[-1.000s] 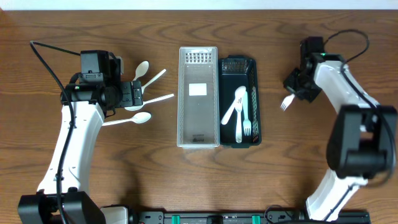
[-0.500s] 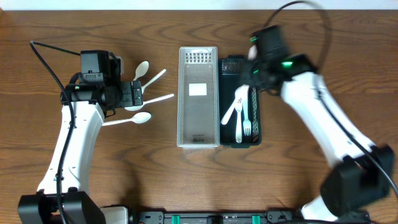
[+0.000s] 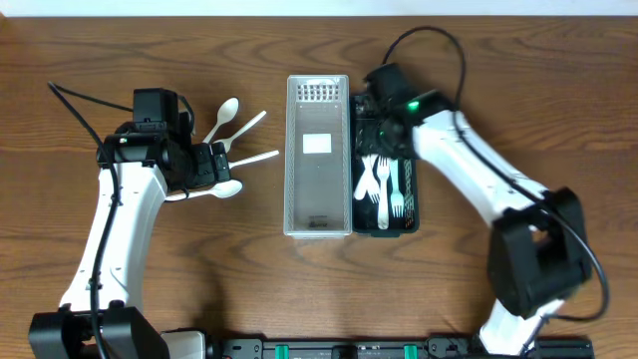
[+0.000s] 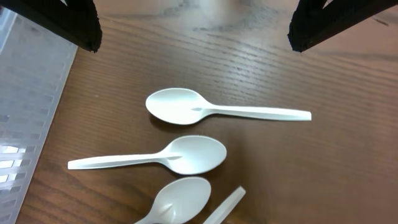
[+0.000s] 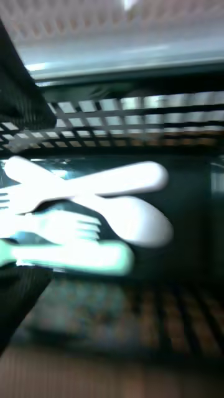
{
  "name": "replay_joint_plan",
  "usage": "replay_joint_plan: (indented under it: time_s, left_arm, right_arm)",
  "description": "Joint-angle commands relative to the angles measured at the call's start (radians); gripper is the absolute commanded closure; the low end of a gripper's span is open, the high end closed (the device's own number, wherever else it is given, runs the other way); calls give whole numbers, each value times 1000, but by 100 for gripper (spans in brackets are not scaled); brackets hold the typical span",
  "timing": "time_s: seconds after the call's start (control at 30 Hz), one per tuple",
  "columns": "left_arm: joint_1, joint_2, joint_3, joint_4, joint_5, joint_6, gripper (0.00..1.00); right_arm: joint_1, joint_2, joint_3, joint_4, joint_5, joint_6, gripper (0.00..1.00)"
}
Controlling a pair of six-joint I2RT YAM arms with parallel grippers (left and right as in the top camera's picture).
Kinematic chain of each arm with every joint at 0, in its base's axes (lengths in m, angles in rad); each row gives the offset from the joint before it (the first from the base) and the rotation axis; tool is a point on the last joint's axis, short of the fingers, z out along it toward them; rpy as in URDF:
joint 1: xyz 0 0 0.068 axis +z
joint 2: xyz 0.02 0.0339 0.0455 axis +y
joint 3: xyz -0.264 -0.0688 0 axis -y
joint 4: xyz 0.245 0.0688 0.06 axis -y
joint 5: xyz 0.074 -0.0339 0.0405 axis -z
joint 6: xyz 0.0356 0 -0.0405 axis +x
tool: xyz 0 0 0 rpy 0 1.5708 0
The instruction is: Pack container
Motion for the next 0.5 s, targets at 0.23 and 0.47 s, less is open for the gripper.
replay_joint_plan:
  time_s: [0.23, 0.47]
  left_arm:
    - [9, 21, 66, -13, -6, -121, 4]
    - [56, 142, 69, -40, -47, 98, 5]
  right_arm:
    - [-449, -149, 45, -80, 24, -6, 16]
    - [-655, -140, 45, -147, 24, -7, 12]
